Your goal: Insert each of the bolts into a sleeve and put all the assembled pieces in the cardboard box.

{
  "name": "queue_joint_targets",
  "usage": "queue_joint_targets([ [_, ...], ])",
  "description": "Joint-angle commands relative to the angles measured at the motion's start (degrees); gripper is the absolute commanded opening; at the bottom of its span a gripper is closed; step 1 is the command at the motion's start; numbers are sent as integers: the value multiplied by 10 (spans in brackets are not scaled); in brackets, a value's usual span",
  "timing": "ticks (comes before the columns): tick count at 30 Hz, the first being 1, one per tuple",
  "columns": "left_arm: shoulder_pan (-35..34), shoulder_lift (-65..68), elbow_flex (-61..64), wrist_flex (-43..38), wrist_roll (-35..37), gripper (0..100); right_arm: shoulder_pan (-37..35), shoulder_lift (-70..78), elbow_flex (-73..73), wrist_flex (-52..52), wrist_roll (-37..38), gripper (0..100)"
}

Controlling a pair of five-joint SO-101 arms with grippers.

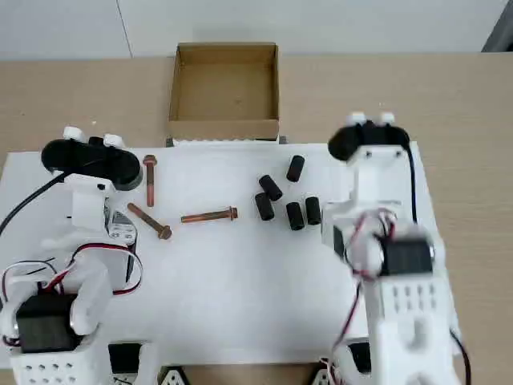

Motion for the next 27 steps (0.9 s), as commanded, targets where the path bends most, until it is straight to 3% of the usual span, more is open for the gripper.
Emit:
queue_joint_targets([
  [1, -2, 6, -20, -12, -3, 21, 1, 128, -116, 66, 7, 7],
  [4, -3, 46, -20, -10, -4, 21, 1, 216, -186, 104, 22, 8],
  [9, -3, 179, -26, 3, -4, 21, 1, 319, -279, 141, 107, 8],
  [19, -2, 352, -101, -41, -22, 22, -38, 444, -316, 144, 111, 9],
  [27, -2, 407, -104, -48, -22, 23, -41, 462, -313, 114, 111, 125],
])
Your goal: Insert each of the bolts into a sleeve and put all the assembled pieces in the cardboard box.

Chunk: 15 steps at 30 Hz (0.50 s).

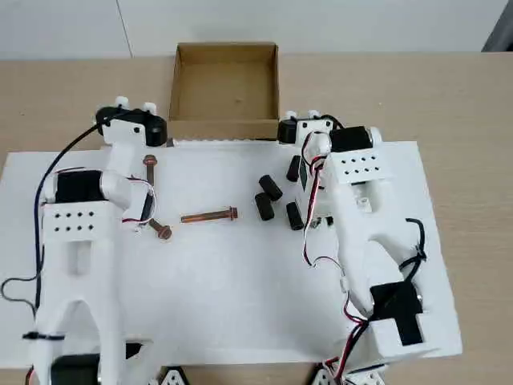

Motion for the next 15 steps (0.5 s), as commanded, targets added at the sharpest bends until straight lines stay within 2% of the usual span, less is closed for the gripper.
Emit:
queue_joint_targets([
  [1, -2, 7, -23, -13, -2, 23, 0, -3, -23, -23, 4, 121],
  [8, 1, 8, -22, -21, -3, 23, 0, 3, -23, -68, 3, 118],
  [15, 1, 8, -22, -19, -3, 23, 0, 70, -26, -93, 1, 118],
])
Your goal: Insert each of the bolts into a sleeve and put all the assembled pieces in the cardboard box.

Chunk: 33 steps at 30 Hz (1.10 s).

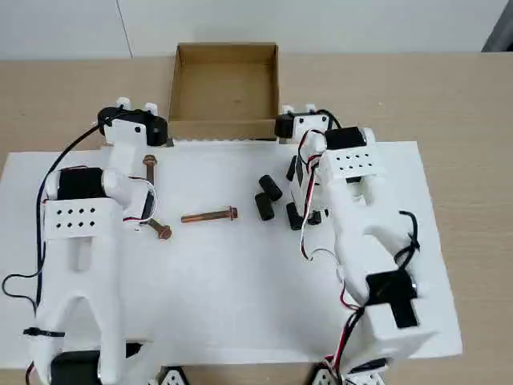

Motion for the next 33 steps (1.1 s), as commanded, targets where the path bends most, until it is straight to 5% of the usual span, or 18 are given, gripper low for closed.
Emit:
queue_joint_targets([
  [1, 1, 0, -22, -12, -3, 23, 0, 15, -26, -21, 1, 118],
  [16, 1, 0, -21, -13, -3, 23, 1, 110, -25, -83, 4, 112],
  [21, 1, 0, -21, -14, -3, 23, 1, 115, -26, -87, 4, 21],
  [33, 2, 1, -23, -14, -2, 22, 23, 21, -76, -1, 3, 13],
])
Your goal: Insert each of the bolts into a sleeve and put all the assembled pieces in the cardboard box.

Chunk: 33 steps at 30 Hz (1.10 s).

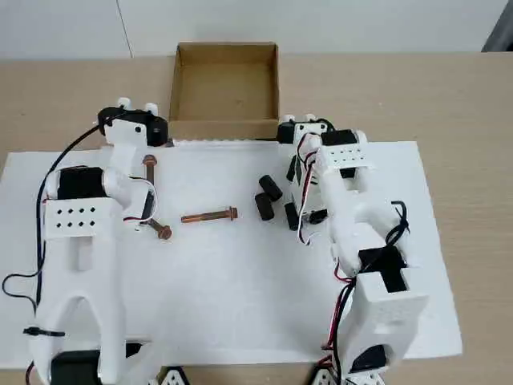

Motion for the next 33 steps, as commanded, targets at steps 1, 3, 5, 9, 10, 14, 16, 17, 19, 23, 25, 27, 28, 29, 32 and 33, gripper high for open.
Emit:
queue_joint_targets([
  [1, 3, -1, -23, -14, -3, 22, 5, -92, -47, 45, 4, 13],
  [3, 1, -4, -23, -24, -3, 19, 5, -131, -53, 65, 4, 13],
  [5, -3, -5, -27, -26, -3, 19, 5, -162, -52, 87, 4, 13],
  [9, 2, 13, -71, 4, 2, 19, 13, -202, -52, 131, 5, 15],
  [10, 2, 27, -90, 12, 2, 19, 19, -205, -52, 139, 5, 15],
  [14, 2, 121, -196, 70, -4, 18, 66, -207, -51, 153, 5, 14],
  [16, 4, 178, -259, 92, -33, 18, 91, -207, -51, 151, 5, 14],
  [17, 10, 205, -290, 98, -47, 18, 101, -207, -51, 150, 5, 14],
  [19, 24, 258, -349, 116, -77, 18, 112, -207, -51, 149, 5, 14],
  [23, 74, 340, -417, 133, -140, 18, 113, -206, -51, 149, 5, 14],
  [25, 98, 361, -424, 133, -172, 18, 112, -206, -51, 149, 5, 14],
  [27, 120, 376, -424, 133, -212, 18, 112, -206, -51, 149, 5, 14],
  [28, 128, 381, -424, 133, -228, 18, 112, -206, -51, 149, 5, 14],
  [29, 135, 385, -424, 133, -243, 18, 113, -206, -50, 149, 5, 14],
  [32, 147, 395, -424, 133, -288, 17, 115, -206, -50, 149, 5, 14],
  [33, 149, 396, -424, 133, -305, 14, 115, -206, -50, 149, 5, 14],
])
